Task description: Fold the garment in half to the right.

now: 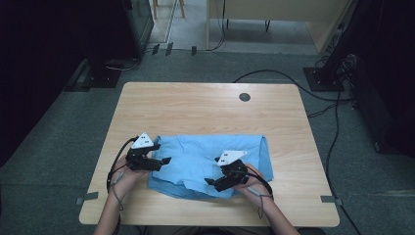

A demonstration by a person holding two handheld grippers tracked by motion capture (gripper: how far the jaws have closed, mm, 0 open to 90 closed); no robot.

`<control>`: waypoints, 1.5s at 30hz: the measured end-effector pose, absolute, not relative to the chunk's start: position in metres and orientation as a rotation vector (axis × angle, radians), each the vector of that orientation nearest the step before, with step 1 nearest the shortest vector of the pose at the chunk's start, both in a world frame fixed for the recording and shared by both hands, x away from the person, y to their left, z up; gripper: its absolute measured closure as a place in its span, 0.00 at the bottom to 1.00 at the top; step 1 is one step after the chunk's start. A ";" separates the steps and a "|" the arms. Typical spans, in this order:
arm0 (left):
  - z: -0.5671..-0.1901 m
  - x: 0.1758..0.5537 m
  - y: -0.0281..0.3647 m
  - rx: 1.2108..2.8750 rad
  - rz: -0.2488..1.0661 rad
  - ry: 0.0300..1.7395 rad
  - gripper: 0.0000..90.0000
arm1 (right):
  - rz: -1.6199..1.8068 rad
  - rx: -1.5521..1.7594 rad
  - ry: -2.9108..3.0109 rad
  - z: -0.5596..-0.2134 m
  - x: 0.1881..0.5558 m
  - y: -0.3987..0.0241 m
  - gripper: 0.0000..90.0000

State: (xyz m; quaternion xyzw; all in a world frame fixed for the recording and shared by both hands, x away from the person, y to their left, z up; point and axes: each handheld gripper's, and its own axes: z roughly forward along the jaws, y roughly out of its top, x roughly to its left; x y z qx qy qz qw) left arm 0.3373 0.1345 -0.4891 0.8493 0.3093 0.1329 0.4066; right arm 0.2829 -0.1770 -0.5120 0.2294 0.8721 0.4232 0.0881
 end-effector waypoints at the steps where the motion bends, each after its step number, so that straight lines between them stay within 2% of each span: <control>1: -0.489 0.338 0.135 2.142 0.337 0.780 0.29 | 1.260 0.683 2.596 -0.512 0.283 -0.177 0.18; 13: -0.480 0.346 0.131 2.141 0.376 0.752 0.29 | 1.231 0.626 2.653 -0.518 0.279 -0.170 0.18; 17: -0.476 0.350 0.129 2.147 0.376 0.724 0.29 | 1.257 0.708 2.602 -0.515 0.284 -0.169 0.18; 30: -0.478 0.358 0.132 2.156 0.314 0.685 0.29 | 1.267 0.727 2.610 -0.516 0.294 -0.151 0.18; 45: -0.479 0.390 0.144 2.121 0.251 0.678 0.29 | 1.198 0.688 2.651 -0.517 0.295 -0.141 0.18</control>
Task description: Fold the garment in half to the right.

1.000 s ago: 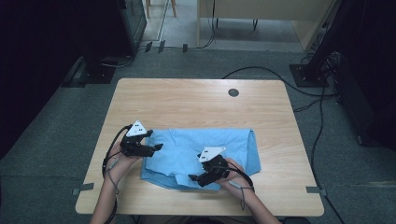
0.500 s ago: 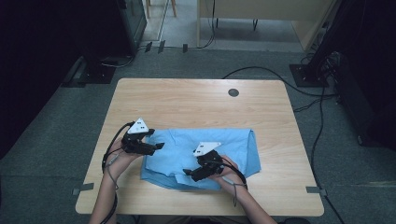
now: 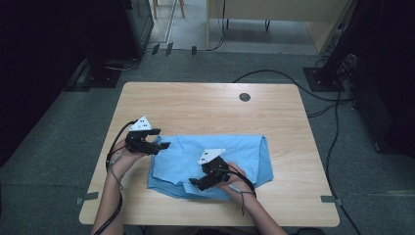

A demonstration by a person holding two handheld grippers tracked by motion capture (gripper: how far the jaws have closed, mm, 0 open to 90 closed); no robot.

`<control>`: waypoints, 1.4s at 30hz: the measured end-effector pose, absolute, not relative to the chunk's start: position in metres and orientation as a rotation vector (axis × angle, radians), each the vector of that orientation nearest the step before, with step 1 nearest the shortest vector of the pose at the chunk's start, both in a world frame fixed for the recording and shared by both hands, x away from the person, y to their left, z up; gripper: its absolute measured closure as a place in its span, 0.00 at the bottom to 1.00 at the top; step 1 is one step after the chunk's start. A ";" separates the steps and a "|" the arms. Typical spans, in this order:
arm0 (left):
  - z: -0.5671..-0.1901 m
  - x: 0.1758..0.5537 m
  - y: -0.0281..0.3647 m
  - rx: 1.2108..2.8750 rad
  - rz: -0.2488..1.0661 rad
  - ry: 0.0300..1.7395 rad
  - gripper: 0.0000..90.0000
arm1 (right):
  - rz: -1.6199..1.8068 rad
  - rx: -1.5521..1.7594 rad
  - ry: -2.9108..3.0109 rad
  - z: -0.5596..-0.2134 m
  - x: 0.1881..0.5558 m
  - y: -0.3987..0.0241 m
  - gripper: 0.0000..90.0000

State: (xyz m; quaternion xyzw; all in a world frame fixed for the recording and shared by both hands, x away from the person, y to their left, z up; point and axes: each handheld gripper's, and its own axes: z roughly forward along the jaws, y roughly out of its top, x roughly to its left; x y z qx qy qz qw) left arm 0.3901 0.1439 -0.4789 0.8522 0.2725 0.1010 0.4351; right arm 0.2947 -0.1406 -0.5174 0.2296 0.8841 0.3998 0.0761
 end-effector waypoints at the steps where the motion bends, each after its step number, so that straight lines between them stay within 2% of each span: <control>1: -0.479 0.390 0.144 2.121 0.251 0.678 0.29 | 1.182 0.670 2.680 -0.519 0.293 -0.139 0.18; 12: -0.494 0.406 0.147 2.132 0.289 0.693 0.29 | 1.141 0.582 2.730 -0.518 0.284 -0.133 0.18; 21: -0.506 0.411 0.151 2.120 0.270 0.704 0.29 | 1.148 0.581 2.739 -0.516 0.279 -0.131 0.18; 26: -0.510 0.413 0.158 2.123 0.265 0.726 0.29 | 1.238 0.700 2.697 -0.510 0.282 -0.133 0.18; 27: -0.510 0.413 0.158 2.123 0.265 0.726 0.29 | 1.238 0.700 2.697 -0.510 0.282 -0.133 0.12; 32: -0.508 0.413 0.166 2.106 0.286 0.739 0.29 | 1.262 0.757 2.680 -0.507 0.284 -0.133 0.15; 42: -0.514 0.415 0.162 2.126 0.306 0.746 0.29 | 1.277 0.830 2.655 -0.507 0.287 -0.133 0.15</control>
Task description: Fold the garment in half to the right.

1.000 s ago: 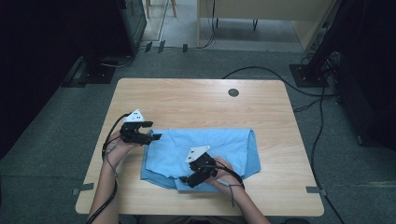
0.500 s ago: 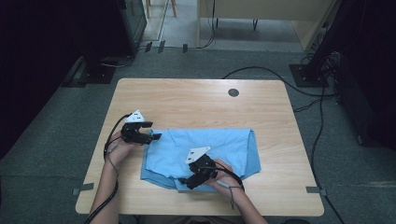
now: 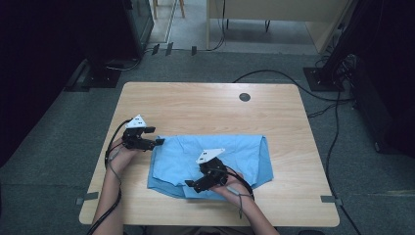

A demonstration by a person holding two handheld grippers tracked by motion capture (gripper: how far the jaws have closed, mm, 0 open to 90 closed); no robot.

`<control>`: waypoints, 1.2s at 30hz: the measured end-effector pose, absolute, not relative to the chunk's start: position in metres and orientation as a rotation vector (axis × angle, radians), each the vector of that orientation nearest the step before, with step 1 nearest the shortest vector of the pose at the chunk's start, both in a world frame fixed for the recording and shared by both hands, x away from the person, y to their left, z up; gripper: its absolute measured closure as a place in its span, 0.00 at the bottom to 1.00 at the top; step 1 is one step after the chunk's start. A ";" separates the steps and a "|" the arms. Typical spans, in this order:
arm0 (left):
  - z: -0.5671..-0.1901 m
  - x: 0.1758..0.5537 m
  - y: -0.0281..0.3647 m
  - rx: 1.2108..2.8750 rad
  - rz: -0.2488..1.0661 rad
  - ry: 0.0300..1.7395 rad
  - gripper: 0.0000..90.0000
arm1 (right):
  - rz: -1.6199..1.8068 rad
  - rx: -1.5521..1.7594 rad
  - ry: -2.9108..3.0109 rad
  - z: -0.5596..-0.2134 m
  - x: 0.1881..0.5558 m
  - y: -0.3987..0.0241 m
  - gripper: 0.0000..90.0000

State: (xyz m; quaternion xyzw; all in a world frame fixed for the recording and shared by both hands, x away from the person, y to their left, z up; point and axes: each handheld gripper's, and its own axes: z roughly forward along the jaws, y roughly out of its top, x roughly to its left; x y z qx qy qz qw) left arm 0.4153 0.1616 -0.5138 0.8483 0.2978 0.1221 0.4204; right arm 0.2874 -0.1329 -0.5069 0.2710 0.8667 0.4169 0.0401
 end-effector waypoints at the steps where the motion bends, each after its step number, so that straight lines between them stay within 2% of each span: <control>1: -0.517 0.416 0.161 2.134 0.308 0.735 0.29 | 1.275 0.821 2.657 -0.507 0.288 -0.132 0.15; 6: -0.522 0.417 0.163 2.137 0.300 0.718 0.30 | 1.287 0.814 2.665 -0.509 0.287 -0.127 0.15; 8: -0.522 0.418 0.163 2.148 0.288 0.724 0.30 | 1.292 0.810 2.672 -0.509 0.288 -0.127 0.06; 10: -0.522 0.418 0.163 2.148 0.288 0.724 0.29 | 1.297 0.823 2.683 -0.510 0.288 -0.123 0.06; 11: -0.522 0.418 0.163 2.148 0.288 0.724 0.29 | 1.297 0.823 2.683 -0.510 0.288 -0.123 0.01; 12: -0.523 0.419 0.163 2.148 0.276 0.743 0.29 | 1.290 0.829 2.679 -0.510 0.288 -0.123 0.01; 14: -0.523 0.419 0.163 2.150 0.275 0.747 0.28 | 1.256 0.844 2.677 -0.510 0.288 -0.121 0.06; 15: -0.523 0.419 0.163 2.150 0.275 0.747 0.24 | 1.256 0.844 2.677 -0.510 0.288 -0.121 0.06; 16: -0.523 0.419 0.161 2.159 0.290 0.745 0.24 | 1.228 0.857 2.623 -0.509 0.286 -0.120 0.15; 18: -0.523 0.419 0.161 2.159 0.290 0.745 0.24 | 1.186 0.880 2.566 -0.508 0.283 -0.120 0.15; 19: -0.523 0.419 0.161 2.159 0.290 0.745 0.24 | 1.186 0.880 2.566 -0.508 0.283 -0.120 0.31; 21: -0.523 0.419 0.162 2.159 0.290 0.745 0.24 | 1.165 0.912 2.550 -0.508 0.283 -0.119 0.37; 24: -0.523 0.418 0.162 2.157 0.290 0.747 0.24 | 1.165 0.931 2.515 -0.509 0.279 -0.114 0.38; 25: -0.523 0.418 0.162 2.157 0.290 0.747 0.24 | 1.165 0.931 2.515 -0.509 0.279 -0.114 0.43; 32: -0.523 0.418 0.162 2.155 0.288 0.751 0.24 | 1.144 0.925 2.464 -0.509 0.274 -0.111 0.43; 33: -0.523 0.418 0.162 2.155 0.286 0.751 0.24 | 1.145 0.948 2.451 -0.510 0.273 -0.110 0.40; 36: -0.523 0.417 0.162 2.154 0.287 0.752 0.24 | 1.140 0.952 2.460 -0.511 0.273 -0.108 0.41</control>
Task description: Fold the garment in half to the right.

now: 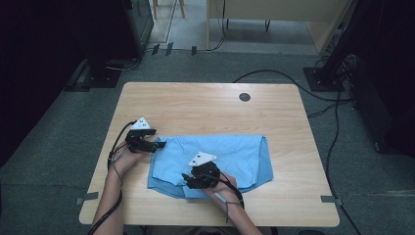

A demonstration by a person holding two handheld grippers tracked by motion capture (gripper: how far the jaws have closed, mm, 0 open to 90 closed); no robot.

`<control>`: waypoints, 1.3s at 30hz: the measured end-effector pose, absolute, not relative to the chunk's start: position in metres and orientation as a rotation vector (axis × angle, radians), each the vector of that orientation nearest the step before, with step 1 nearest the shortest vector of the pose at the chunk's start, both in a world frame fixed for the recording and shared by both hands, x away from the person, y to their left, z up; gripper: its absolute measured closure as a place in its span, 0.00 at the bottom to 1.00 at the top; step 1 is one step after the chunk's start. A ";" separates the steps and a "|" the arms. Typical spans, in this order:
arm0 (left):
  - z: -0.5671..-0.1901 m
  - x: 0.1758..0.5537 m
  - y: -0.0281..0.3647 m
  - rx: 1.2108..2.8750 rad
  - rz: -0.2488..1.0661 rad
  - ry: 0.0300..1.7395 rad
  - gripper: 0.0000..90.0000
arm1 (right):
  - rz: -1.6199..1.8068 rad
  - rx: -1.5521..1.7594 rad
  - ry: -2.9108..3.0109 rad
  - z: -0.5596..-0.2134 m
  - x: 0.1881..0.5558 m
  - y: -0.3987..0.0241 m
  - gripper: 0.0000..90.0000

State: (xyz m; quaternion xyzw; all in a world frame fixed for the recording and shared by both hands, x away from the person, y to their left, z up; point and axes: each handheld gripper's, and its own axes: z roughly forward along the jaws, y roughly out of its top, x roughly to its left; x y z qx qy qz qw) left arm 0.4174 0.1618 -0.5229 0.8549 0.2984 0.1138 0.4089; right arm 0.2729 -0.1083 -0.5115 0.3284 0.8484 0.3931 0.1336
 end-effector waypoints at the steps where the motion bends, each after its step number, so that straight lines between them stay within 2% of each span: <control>1: -0.523 0.418 0.162 2.154 0.286 0.751 0.24 | 1.134 0.975 2.461 -0.513 0.272 -0.107 0.45; 5: -0.523 0.417 0.162 2.152 0.285 0.752 0.24 | 1.110 0.935 2.460 -0.516 0.267 -0.106 0.48; 6: -0.523 0.417 0.162 2.152 0.285 0.752 0.24 | 1.110 0.935 2.460 -0.516 0.267 -0.106 0.54; 8: -0.523 0.416 0.162 2.150 0.287 0.755 0.25 | 1.099 0.935 2.462 -0.517 0.266 -0.104 0.55; 13: -0.523 0.416 0.162 2.148 0.287 0.757 0.24 | 1.062 0.937 2.416 -0.517 0.263 -0.099 0.52; 19: -0.523 0.415 0.162 2.152 0.289 0.757 0.25 | 1.093 0.956 2.404 -0.516 0.258 -0.087 0.55; 20: -0.523 0.415 0.162 2.152 0.289 0.757 0.25 | 1.093 0.956 2.404 -0.516 0.258 -0.087 0.61; 22: -0.523 0.415 0.162 2.152 0.288 0.756 0.25 | 1.093 0.956 2.404 -0.516 0.258 -0.087 0.61; 23: -0.523 0.415 0.162 2.152 0.288 0.756 0.25 | 1.108 0.906 2.399 -0.515 0.255 -0.081 0.64; 24: -0.523 0.415 0.162 2.152 0.288 0.756 0.25 | 1.108 0.906 2.399 -0.515 0.255 -0.081 0.64; 25: -0.523 0.415 0.162 2.152 0.288 0.756 0.25 | 1.114 0.922 2.413 -0.515 0.255 -0.078 0.58; 29: -0.523 0.415 0.162 2.152 0.287 0.756 0.25 | 1.090 0.904 2.448 -0.516 0.256 -0.069 0.62; 39: -0.523 0.415 0.162 2.151 0.287 0.756 0.25 | 1.052 0.805 2.421 -0.516 0.252 -0.055 0.64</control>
